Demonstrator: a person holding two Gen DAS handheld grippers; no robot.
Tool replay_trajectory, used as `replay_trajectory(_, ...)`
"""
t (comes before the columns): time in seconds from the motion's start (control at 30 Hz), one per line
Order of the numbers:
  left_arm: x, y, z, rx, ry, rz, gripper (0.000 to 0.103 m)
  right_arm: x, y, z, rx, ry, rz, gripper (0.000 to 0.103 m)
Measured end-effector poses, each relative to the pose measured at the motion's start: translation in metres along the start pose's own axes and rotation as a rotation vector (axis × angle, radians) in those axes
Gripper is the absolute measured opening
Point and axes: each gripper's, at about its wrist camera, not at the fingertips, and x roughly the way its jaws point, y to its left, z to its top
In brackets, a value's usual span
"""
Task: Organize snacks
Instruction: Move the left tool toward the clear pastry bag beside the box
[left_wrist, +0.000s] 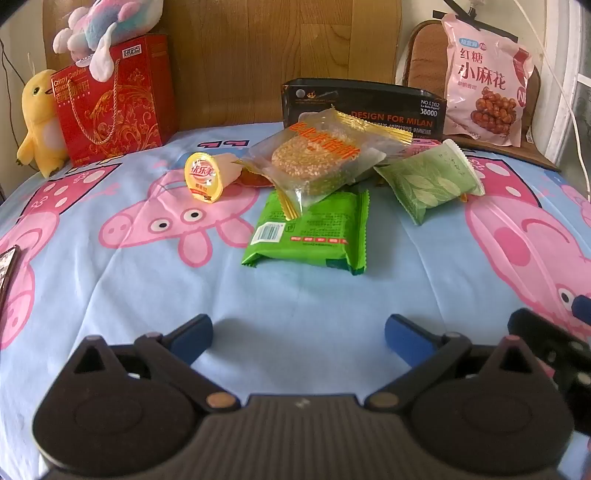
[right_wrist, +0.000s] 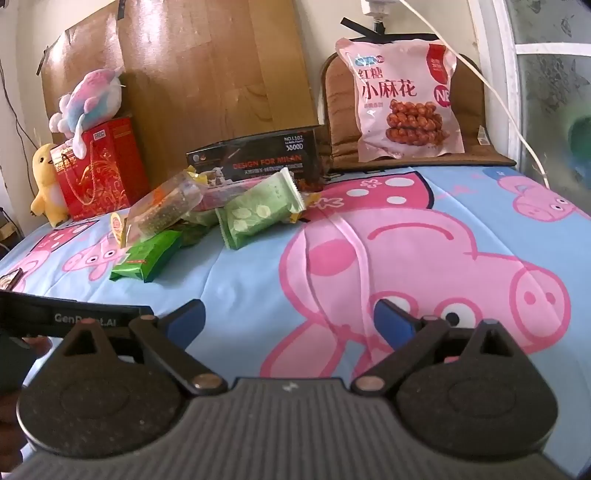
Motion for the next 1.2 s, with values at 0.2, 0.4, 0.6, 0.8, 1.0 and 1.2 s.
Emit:
replay_trajectory(0.2, 0.000, -0.002, -0.002, 0.002, -0.018, 0.002, 0.103, 0.005, -0.004, -0.001, 0.025, 0.037, 0.011, 0.100)
replay_trajectory(0.4, -0.005, -0.002, -0.006, 0.002, -0.053, -0.001, 0.103, 0.002, -0.004, -0.001, 0.040, 0.031, 0.021, 0.103)
replay_trajectory(0.6, -0.014, 0.009, -0.005, -0.019, -0.030, -0.049, 0.103, 0.001, -0.005, -0.002, 0.063, 0.020, 0.022, 0.103)
replay_trajectory(0.8, -0.031, 0.031, 0.014, -0.057, -0.114, -0.018, 0.103, 0.014, -0.001, 0.014, 0.008, 0.119, 0.010, 0.103)
replay_trajectory(1.0, -0.032, 0.056, 0.032, -0.103, -0.157, 0.060, 0.103, 0.026, -0.003, 0.034, -0.021, 0.150, -0.004, 0.103)
replay_trajectory(1.2, -0.020, 0.064, 0.046, -0.104, -0.161, 0.097, 0.103, 0.030, 0.003, 0.050, -0.084, 0.112, -0.011, 0.103)
